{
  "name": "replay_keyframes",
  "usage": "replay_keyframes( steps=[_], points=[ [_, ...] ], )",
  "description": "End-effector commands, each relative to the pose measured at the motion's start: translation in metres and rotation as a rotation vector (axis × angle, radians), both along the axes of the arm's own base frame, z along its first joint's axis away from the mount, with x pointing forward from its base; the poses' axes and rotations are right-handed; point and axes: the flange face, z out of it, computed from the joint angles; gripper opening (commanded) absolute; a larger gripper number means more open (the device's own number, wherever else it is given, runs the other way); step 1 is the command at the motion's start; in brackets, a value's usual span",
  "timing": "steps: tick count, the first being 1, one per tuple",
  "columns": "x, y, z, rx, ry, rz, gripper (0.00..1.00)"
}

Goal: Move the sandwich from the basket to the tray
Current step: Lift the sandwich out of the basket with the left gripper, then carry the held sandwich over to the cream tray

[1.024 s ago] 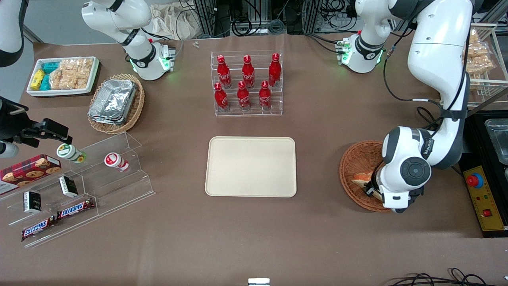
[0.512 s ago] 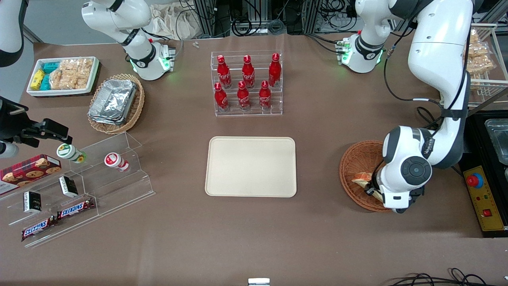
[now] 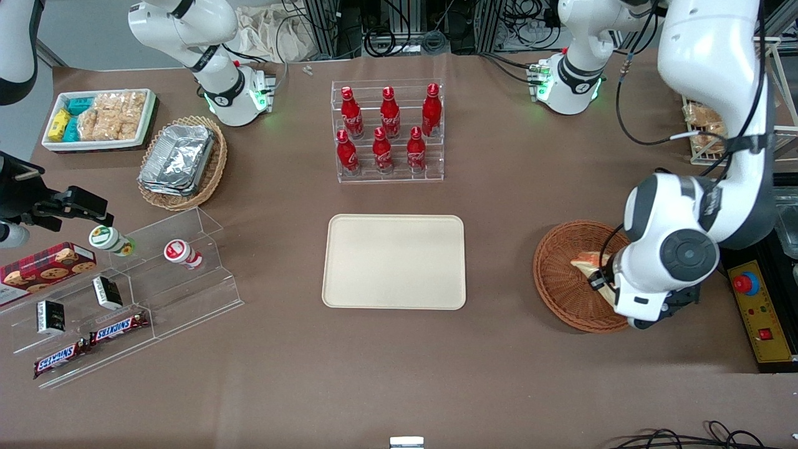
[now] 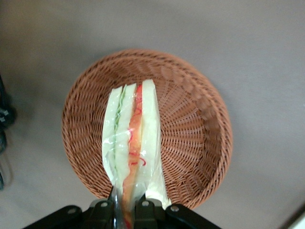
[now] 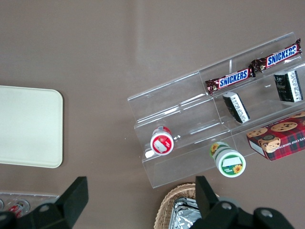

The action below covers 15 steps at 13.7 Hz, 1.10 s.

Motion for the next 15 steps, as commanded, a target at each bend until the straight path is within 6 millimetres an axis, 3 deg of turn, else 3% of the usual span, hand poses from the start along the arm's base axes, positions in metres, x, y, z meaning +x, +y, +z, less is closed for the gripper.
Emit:
replay_keyframes(
  steps=[1,4,6,10,15],
  points=[
    [-0.002,-0.039,0.046,-0.041,-0.043,-0.151,0.09],
    [-0.006,-0.096,0.082,-0.100,-0.095,-0.252,0.10],
    [-0.016,-0.135,0.084,-0.138,-0.096,-0.342,0.09],
    [-0.031,-0.233,0.038,-0.212,-0.047,-0.519,0.08],
    [-0.062,-0.316,-0.025,-0.177,-0.056,-0.508,0.08]
  ],
)
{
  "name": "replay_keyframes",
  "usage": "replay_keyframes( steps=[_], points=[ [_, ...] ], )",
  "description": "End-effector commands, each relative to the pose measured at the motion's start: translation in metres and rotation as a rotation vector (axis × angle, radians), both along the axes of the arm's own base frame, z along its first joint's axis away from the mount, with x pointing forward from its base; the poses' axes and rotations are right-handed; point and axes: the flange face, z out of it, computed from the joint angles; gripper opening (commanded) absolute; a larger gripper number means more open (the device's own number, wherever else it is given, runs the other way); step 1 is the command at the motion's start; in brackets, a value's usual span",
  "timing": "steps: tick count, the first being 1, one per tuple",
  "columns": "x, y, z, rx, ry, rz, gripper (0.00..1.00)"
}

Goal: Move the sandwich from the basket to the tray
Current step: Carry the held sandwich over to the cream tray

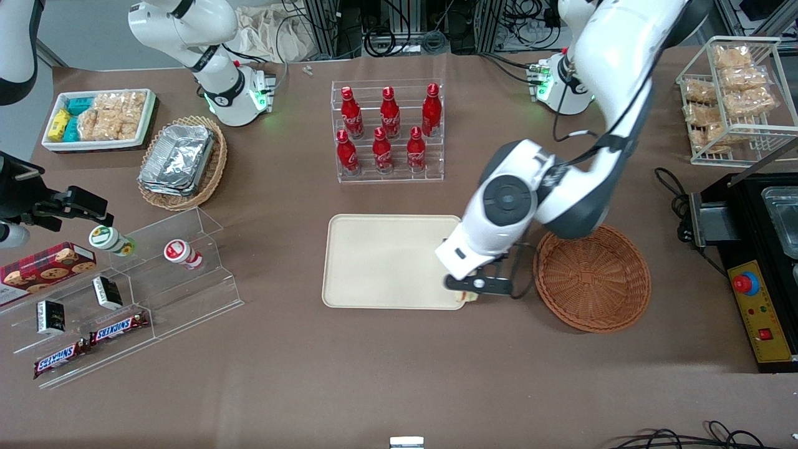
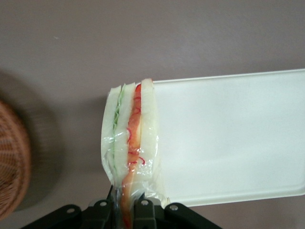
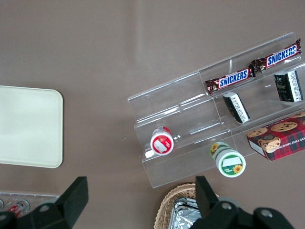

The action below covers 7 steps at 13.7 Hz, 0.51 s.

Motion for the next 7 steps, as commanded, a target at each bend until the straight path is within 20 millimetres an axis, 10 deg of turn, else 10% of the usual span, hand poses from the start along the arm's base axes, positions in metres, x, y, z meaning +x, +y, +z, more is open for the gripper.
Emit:
replay_keyframes(
  steps=[1,7],
  points=[
    [-0.011,-0.035,-0.026,0.056,-0.023,0.032,0.09],
    [-0.033,-0.046,-0.069,0.084,-0.024,0.015,0.11]
  ],
)
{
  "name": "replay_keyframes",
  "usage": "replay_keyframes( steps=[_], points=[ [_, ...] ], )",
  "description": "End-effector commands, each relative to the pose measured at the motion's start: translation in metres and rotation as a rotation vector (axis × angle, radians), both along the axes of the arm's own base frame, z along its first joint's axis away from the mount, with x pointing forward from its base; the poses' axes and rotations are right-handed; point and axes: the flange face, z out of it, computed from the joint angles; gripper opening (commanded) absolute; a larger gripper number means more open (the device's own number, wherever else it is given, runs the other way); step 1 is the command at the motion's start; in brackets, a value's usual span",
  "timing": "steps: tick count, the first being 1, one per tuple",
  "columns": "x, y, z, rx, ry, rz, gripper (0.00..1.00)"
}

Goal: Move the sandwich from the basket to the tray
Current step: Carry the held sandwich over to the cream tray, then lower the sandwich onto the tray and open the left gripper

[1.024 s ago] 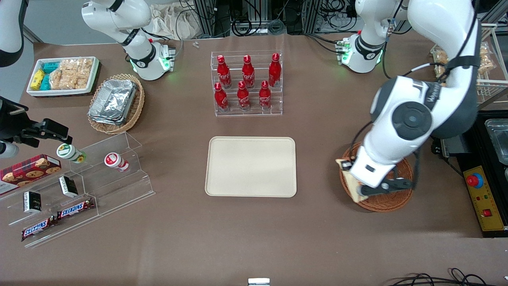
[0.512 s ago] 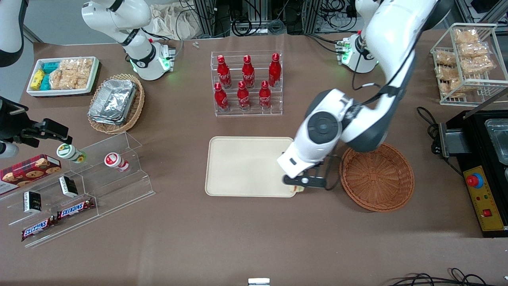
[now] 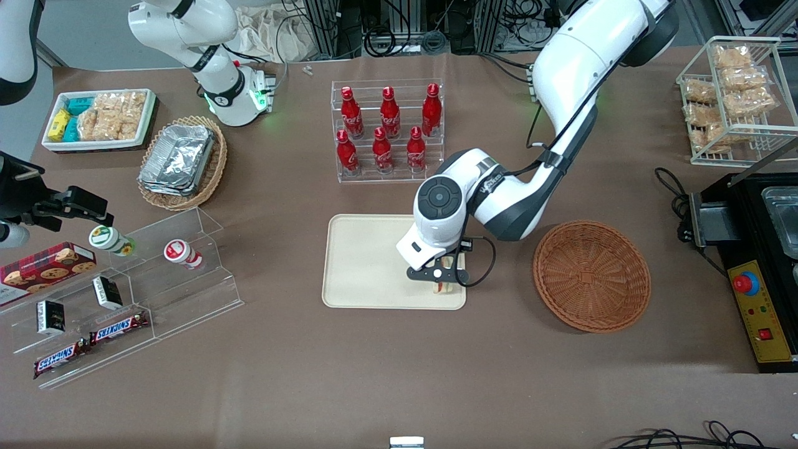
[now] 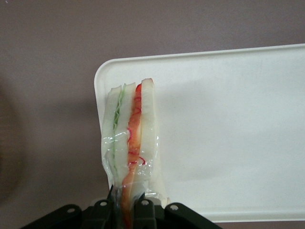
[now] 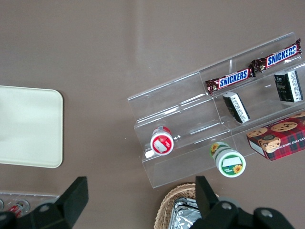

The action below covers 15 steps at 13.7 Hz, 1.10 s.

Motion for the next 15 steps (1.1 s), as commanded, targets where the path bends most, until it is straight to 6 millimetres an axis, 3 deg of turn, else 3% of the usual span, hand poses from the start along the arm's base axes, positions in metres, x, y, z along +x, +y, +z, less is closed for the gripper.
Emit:
replay_keyframes(
  steps=[1,6,9,10,12,15],
  points=[
    [-0.004,0.000,-0.010,0.001,-0.025,-0.003,0.12],
    [-0.024,0.002,-0.053,0.007,-0.059,-0.077,0.16],
    [-0.029,0.001,-0.060,0.005,-0.066,-0.092,0.22],
    [-0.027,0.003,-0.060,0.005,-0.067,-0.096,0.36],
    [-0.024,0.005,-0.058,0.004,-0.067,-0.095,1.00],
    [-0.013,0.014,-0.045,-0.005,-0.081,-0.069,1.00]
  ],
)
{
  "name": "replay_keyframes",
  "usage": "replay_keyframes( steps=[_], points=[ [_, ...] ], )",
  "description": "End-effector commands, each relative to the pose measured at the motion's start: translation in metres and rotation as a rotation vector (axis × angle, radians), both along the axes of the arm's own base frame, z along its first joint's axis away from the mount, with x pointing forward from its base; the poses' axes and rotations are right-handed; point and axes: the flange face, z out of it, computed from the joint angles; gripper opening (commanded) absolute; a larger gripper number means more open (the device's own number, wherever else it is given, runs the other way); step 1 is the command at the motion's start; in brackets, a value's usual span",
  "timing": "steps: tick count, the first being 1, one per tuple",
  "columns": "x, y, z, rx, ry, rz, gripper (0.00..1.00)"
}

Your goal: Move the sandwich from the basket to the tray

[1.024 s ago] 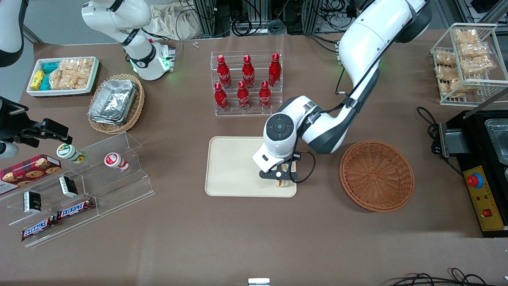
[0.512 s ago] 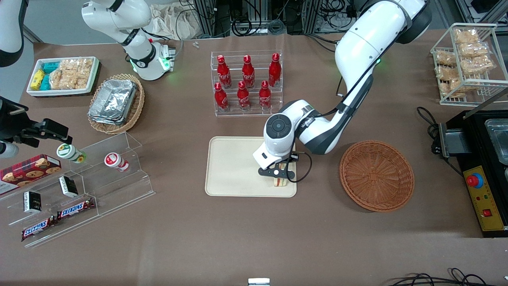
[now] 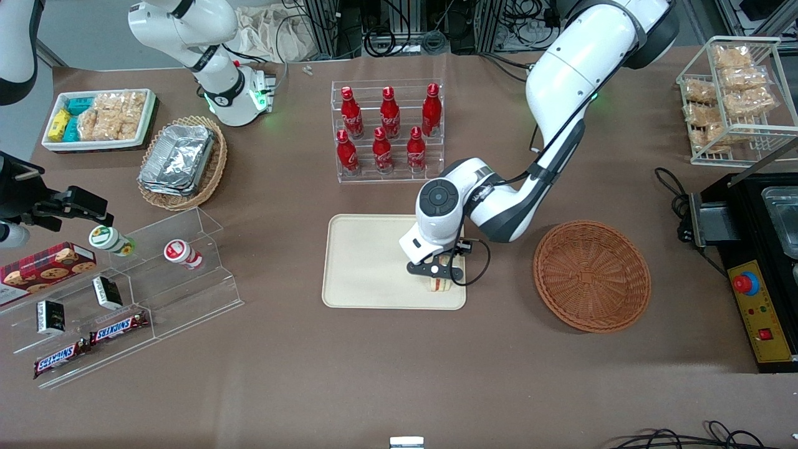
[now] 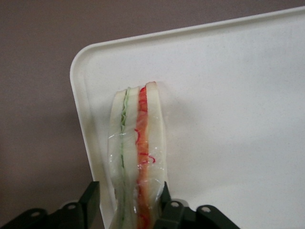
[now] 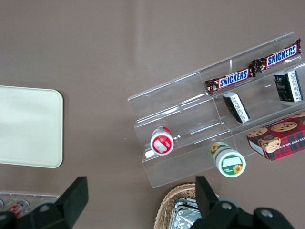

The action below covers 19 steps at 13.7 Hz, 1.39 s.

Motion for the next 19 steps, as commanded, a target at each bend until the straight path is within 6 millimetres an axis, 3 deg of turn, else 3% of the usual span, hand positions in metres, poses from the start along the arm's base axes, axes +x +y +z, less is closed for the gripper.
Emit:
replay_keyframes(
  steps=[1,4,7,9,11,13,15,17,19],
  points=[
    [0.013,0.012,0.022,-0.008,-0.039,0.031,1.00],
    [0.017,0.024,0.068,0.022,-0.060,0.058,1.00],
    [0.030,0.072,0.130,0.089,-0.066,0.119,1.00],
    [0.018,0.083,0.173,0.116,-0.066,0.145,1.00],
    [0.017,0.125,0.205,0.124,-0.073,0.211,1.00],
    [0.001,0.160,0.236,0.093,-0.064,0.169,1.00],
    [-0.008,0.212,0.261,0.068,-0.051,0.142,1.00],
    [-0.018,0.257,0.282,0.057,-0.054,0.075,1.00],
    [-0.026,0.301,0.292,0.027,-0.043,0.034,1.00]
  ],
)
